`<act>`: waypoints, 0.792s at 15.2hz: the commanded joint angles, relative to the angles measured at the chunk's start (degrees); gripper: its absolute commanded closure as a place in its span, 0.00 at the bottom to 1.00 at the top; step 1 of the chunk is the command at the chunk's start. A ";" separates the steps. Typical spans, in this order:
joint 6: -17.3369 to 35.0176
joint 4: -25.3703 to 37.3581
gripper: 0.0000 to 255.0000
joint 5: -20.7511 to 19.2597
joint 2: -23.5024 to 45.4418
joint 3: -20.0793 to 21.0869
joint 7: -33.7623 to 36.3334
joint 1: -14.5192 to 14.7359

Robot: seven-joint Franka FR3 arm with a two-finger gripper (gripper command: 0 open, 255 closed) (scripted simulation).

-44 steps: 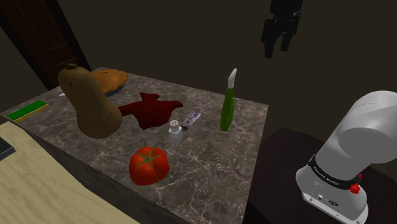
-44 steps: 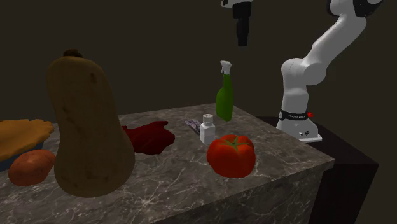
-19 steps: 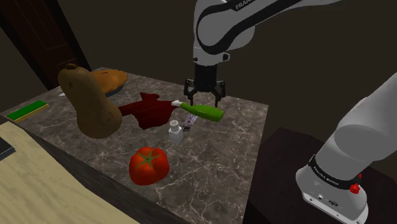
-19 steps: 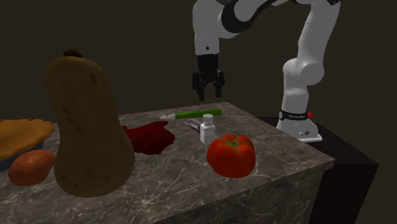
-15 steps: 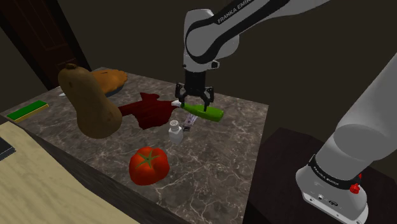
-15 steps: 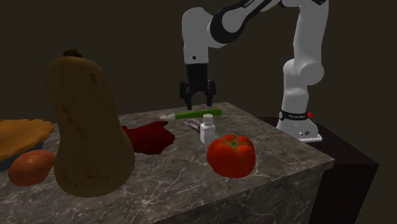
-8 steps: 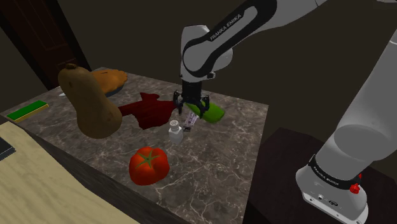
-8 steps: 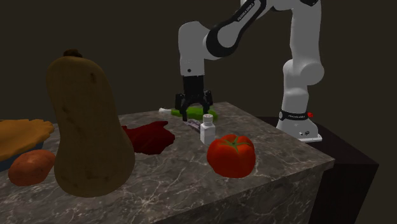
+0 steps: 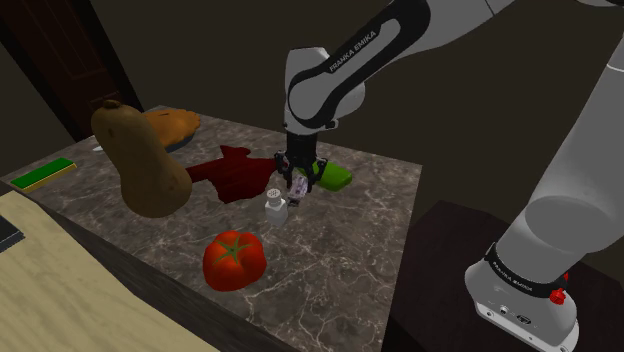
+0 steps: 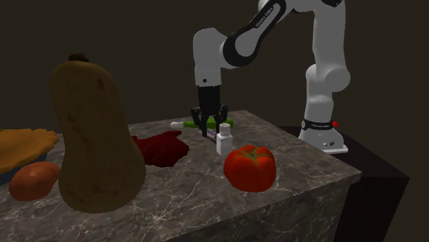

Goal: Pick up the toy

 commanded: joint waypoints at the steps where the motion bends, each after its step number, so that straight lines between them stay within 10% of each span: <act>1: 0.01 0.00 1.00 -0.01 0.01 0.00 0.01 0.00; 12: -5.28 1.87 1.00 1.17 -3.64 0.07 -0.16 -0.40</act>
